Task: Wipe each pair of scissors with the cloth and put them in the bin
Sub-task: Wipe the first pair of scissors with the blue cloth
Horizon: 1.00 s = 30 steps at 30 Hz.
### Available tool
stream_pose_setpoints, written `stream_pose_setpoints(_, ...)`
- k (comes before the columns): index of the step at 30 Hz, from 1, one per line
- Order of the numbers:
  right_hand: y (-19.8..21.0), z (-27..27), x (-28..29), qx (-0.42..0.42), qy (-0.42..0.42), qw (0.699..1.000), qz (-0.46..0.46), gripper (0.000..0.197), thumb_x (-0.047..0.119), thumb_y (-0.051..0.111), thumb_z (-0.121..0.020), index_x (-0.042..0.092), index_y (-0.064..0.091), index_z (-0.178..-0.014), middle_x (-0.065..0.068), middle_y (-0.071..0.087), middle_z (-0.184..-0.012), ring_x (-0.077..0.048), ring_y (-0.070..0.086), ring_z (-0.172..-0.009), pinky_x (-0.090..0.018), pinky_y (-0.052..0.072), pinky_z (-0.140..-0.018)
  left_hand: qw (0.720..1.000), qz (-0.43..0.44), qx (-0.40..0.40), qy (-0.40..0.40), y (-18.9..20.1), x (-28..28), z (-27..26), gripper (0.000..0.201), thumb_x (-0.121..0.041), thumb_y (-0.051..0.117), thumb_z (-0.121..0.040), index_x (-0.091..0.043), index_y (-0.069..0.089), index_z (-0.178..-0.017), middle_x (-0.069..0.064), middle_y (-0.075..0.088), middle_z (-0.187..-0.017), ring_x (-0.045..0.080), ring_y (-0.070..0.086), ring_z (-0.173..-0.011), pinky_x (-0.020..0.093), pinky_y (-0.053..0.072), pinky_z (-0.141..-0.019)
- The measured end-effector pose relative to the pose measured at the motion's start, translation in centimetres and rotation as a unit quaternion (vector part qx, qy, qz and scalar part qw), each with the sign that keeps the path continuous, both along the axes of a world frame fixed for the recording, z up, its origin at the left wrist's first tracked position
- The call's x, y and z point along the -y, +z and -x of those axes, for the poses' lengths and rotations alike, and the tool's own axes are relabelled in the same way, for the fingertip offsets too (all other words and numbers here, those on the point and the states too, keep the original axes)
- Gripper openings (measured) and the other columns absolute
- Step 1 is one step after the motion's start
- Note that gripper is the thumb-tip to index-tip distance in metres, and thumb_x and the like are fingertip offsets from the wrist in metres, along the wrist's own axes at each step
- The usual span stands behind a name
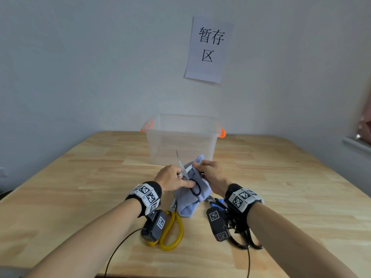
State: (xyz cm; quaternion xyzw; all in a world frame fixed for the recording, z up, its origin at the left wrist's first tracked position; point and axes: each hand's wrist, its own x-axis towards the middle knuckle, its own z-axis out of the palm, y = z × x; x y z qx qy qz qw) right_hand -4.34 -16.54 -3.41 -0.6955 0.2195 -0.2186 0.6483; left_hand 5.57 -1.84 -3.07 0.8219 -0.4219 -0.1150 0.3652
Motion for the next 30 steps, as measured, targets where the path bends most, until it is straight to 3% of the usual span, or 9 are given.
stream_pose_setpoints(4, 0.6, 0.2, 0.6, -0.001, -0.064, 0.998, -0.011, 0.047, 0.008, 0.067, -0.092, 0.014, 0.050, -0.049, 0.005, 0.044, -0.045, -0.010, 0.043, -0.047, -0.019, 0.038, -0.050, 0.999, -0.020, 0.024, -0.002, 0.1, -0.3, 0.2, 0.060, -0.044, 0.087, -0.067, -0.021, 0.033, -0.057, -0.002, 0.040, -0.057, 0.019, 0.037, -0.056, 0.031, 0.028, -0.058)
stream_pose_setpoints(7, 0.3, 0.5, 2.1, 0.001, -0.102, 0.994, -0.027, 0.037, 0.012, 0.067, -0.093, 0.009, 0.054, -0.059, -0.004, 0.047, -0.059, -0.017, 0.045, -0.059, -0.028, 0.040, -0.059, 0.999, -0.024, 0.029, 0.004, 0.2, -0.7, 0.4, 0.061, -0.044, 0.087, -0.067, -0.021, 0.033, -0.056, -0.004, 0.038, -0.056, 0.018, 0.036, -0.055, 0.030, 0.026, -0.057)
stream_pose_setpoints(10, -0.2, 1.3, 2.8, -0.048, -0.074, 0.996, -0.015, 0.031, 0.014, 0.065, -0.096, 0.007, 0.055, -0.067, -0.007, 0.047, -0.065, -0.018, 0.042, -0.059, -0.028, 0.036, -0.056, 1.000, -0.011, 0.018, 0.021, 0.7, -0.9, 0.7, 0.061, -0.045, 0.087, -0.069, -0.021, 0.032, -0.054, -0.008, 0.033, -0.051, 0.014, 0.032, -0.049, 0.030, 0.023, -0.053)
stream_pose_setpoints(13, -0.4, 2.1, 2.2, -0.142, -0.021, 0.990, 0.018, 0.029, 0.024, 0.062, -0.098, 0.002, 0.063, -0.079, -0.008, 0.056, -0.069, -0.018, 0.050, -0.060, -0.026, 0.041, -0.054, 0.999, 0.023, -0.006, 0.040, 1.5, -0.4, 1.1, 0.061, -0.042, 0.087, -0.070, -0.021, 0.031, -0.054, -0.008, 0.030, -0.051, 0.013, 0.031, -0.049, 0.029, 0.022, -0.053)
stream_pose_setpoints(16, 0.5, 3.0, 1.6, -0.175, -0.035, 0.983, 0.045, 0.036, 0.031, 0.063, -0.097, 0.005, 0.062, -0.072, -0.008, 0.057, -0.064, -0.018, 0.049, -0.055, -0.024, 0.040, -0.049, 0.997, 0.052, -0.028, 0.042, 2.1, 0.4, 1.7, 0.056, -0.036, 0.087, -0.070, -0.020, 0.035, -0.056, -0.007, 0.035, -0.054, 0.013, 0.034, -0.052, 0.028, 0.025, -0.053)
stream_pose_setpoints(21, 2.8, 4.3, 1.5, -0.135, -0.122, 0.976, 0.121, 0.035, 0.028, 0.063, -0.094, 0.005, 0.059, -0.067, -0.007, 0.055, -0.057, -0.019, 0.048, -0.046, -0.025, 0.038, -0.046, 0.994, 0.079, -0.065, 0.051, 2.9, 0.9, 2.5, 0.047, -0.029, 0.086, -0.072, -0.018, 0.042, -0.064, -0.003, 0.044, -0.063, 0.017, 0.043, -0.062, 0.028, 0.033, -0.057)
stream_pose_setpoints(24, 3.5, 4.9, 1.1, -0.095, -0.034, 0.993, 0.062, 0.028, 0.023, 0.062, -0.097, 0.004, 0.065, -0.077, -0.007, 0.064, -0.065, -0.015, 0.054, -0.050, -0.023, 0.043, -0.050, 0.991, 0.080, -0.084, 0.060, 3.1, 1.0, 2.9, 0.045, -0.030, 0.087, -0.071, -0.017, 0.044, -0.068, 0.001, 0.047, -0.066, 0.019, 0.045, -0.064, 0.030, 0.038, -0.060)
stream_pose_setpoints(27, 3.7, 5.8, 0.3, -0.096, 0.082, 0.992, 0.025, 0.026, 0.022, 0.060, -0.099, 0.000, 0.071, -0.094, -0.007, 0.072, -0.077, -0.014, 0.063, -0.062, -0.021, 0.051, -0.060, 0.990, 0.079, -0.098, 0.069, 3.5, 0.8, 3.3, 0.043, -0.023, 0.085, -0.073, -0.016, 0.042, -0.070, 0.001, 0.047, -0.063, 0.018, 0.045, -0.057, 0.027, 0.039, -0.054)
stream_pose_setpoints(30, 3.1, 6.4, -0.1, -0.090, 0.109, 0.989, 0.048, 0.023, 0.017, 0.058, -0.100, -0.002, 0.071, -0.107, -0.004, 0.074, -0.084, -0.009, 0.065, -0.066, -0.018, 0.051, -0.062, 0.988, 0.079, -0.115, 0.068, 3.9, 0.7, 3.6, 0.042, -0.018, 0.082, -0.076, -0.014, 0.041, -0.073, 0.002, 0.045, -0.059, 0.015, 0.043, -0.049, 0.025, 0.035, -0.049)
